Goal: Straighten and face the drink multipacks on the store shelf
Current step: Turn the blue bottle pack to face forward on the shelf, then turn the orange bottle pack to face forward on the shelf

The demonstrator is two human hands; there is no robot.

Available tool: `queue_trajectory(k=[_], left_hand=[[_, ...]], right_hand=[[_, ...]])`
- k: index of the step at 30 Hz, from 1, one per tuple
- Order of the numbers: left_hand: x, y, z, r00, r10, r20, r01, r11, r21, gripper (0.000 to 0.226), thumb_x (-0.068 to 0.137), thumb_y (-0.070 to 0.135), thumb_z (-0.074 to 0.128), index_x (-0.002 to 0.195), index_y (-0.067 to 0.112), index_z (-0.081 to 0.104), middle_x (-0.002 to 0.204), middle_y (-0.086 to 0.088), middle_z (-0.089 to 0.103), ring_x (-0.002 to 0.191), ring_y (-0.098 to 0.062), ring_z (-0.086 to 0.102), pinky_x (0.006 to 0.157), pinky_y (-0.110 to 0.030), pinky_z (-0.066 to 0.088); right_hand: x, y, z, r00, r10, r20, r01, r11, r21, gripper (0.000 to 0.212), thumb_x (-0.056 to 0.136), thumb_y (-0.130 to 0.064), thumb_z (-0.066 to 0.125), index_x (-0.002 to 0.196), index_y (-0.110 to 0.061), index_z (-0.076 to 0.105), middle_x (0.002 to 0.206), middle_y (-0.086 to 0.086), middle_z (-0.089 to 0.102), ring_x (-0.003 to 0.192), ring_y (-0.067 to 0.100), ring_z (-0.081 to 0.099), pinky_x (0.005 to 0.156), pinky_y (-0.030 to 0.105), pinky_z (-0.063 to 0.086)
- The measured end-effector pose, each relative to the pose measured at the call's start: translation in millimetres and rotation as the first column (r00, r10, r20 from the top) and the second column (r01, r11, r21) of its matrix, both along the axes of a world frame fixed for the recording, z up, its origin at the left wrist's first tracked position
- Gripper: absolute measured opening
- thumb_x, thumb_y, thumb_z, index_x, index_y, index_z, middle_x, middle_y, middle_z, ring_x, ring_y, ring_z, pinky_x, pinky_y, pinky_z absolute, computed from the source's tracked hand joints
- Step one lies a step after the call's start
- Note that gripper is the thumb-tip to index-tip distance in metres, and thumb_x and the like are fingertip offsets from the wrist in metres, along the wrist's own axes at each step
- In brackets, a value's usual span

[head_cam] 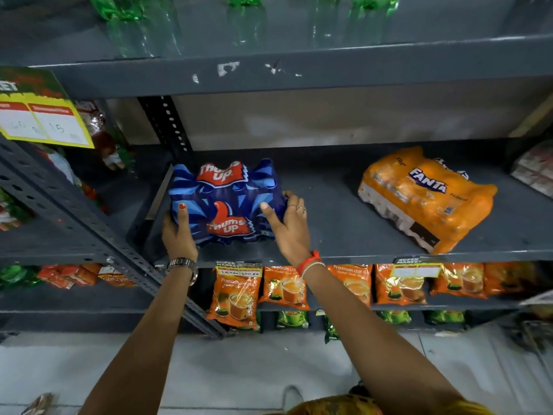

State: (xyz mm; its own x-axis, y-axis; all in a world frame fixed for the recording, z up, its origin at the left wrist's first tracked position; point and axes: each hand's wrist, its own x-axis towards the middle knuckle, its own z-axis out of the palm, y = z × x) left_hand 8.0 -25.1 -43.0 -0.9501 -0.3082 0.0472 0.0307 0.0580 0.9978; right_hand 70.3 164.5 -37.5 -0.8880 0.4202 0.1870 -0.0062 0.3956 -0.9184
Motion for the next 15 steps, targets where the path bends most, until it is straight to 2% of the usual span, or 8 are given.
queue_trajectory(k=[3, 6, 8, 9, 11, 13, 15], left_hand=[[5.9, 4.9, 3.8, 0.999, 0.040, -0.027, -0.040, 0.999, -0.010, 0.049, 0.086, 0.046, 0.046, 0.127, 0.018, 0.041, 0.125, -0.011, 0.054, 0.104, -0.023, 0.056, 0.083, -0.033, 0.048], [16.2, 20.5, 19.1, 0.956, 0.140, -0.259, -0.145, 0.989, -0.001, 0.050, 0.088, 0.024, 0.048, 0.131, 0.002, 0.033, 0.134, -0.022, 0.045, 0.120, -0.029, 0.048, 0.099, -0.033, 0.043], [24.0, 36.8, 35.8, 0.879, 0.225, -0.421, -0.221, 0.974, 0.059, 0.050, 0.088, 0.015, 0.045, 0.133, 0.000, 0.030, 0.135, -0.023, 0.043, 0.124, -0.026, 0.045, 0.105, -0.032, 0.038], [27.2, 47.6, 44.8, 0.830, 0.236, -0.504, -0.234, 0.970, 0.070, 0.049, 0.088, 0.014, 0.044, 0.133, 0.000, 0.030, 0.135, -0.021, 0.042, 0.125, -0.024, 0.044, 0.107, -0.033, 0.037], [33.2, 75.0, 63.8, 0.753, 0.188, -0.630, -0.201, 0.978, 0.052, 0.044, 0.089, 0.014, 0.042, 0.130, -0.002, 0.034, 0.135, -0.019, 0.042, 0.126, -0.026, 0.043, 0.109, -0.038, 0.034], [38.0, 114.8, 79.4, 0.720, 0.106, -0.686, -0.128, 0.992, 0.019, 0.040, 0.089, 0.010, 0.039, 0.128, 0.000, 0.037, 0.132, -0.017, 0.044, 0.124, -0.025, 0.045, 0.108, -0.038, 0.036], [46.8, 161.3, 88.9, 0.735, 0.020, -0.678, -0.028, 1.000, -0.001, 0.039, 0.087, 0.007, 0.038, 0.126, 0.005, 0.040, 0.126, -0.013, 0.047, 0.119, -0.017, 0.048, 0.105, -0.036, 0.039]], right_hand=[[8.1, 2.8, 3.0, 0.998, 0.061, -0.001, -0.061, 0.994, -0.089, 0.060, 0.083, -0.054, 0.054, 0.129, -0.018, 0.039, 0.125, 0.005, 0.045, 0.121, 0.021, 0.044, 0.100, 0.045, 0.047], [21.3, 15.8, 8.3, 0.999, 0.028, -0.020, -0.032, 0.970, -0.241, 0.065, 0.082, -0.054, 0.056, 0.134, -0.020, 0.035, 0.133, 0.003, 0.040, 0.127, 0.019, 0.040, 0.106, 0.041, 0.042], [33.8, 30.9, 16.0, 0.981, -0.165, -0.099, 0.127, 0.942, -0.309, 0.062, 0.083, -0.051, 0.056, 0.134, -0.022, 0.037, 0.134, 0.003, 0.040, 0.126, 0.014, 0.041, 0.106, 0.032, 0.038], [41.9, 42.1, 19.6, 0.944, -0.290, -0.154, 0.230, 0.918, -0.323, 0.056, 0.084, -0.048, 0.055, 0.132, -0.027, 0.038, 0.133, 0.001, 0.042, 0.125, 0.009, 0.041, 0.106, 0.028, 0.037], [61.8, 68.7, 28.2, 0.824, -0.509, -0.250, 0.451, 0.855, -0.256, 0.048, 0.088, -0.044, 0.052, 0.132, -0.036, 0.036, 0.135, 0.000, 0.041, 0.128, 0.003, 0.037, 0.109, 0.024, 0.033], [81.5, 102.4, 37.6, 0.712, -0.638, -0.295, 0.632, 0.765, -0.128, 0.047, 0.089, -0.037, 0.053, 0.131, -0.024, 0.039, 0.133, 0.008, 0.045, 0.127, 0.017, 0.038, 0.107, 0.034, 0.036], [98.2, 135.4, 47.1, 0.636, -0.730, -0.252, 0.742, 0.668, -0.060, 0.049, 0.086, -0.031, 0.056, 0.129, -0.011, 0.042, 0.126, 0.013, 0.047, 0.119, 0.026, 0.041, 0.100, 0.039, 0.039]])
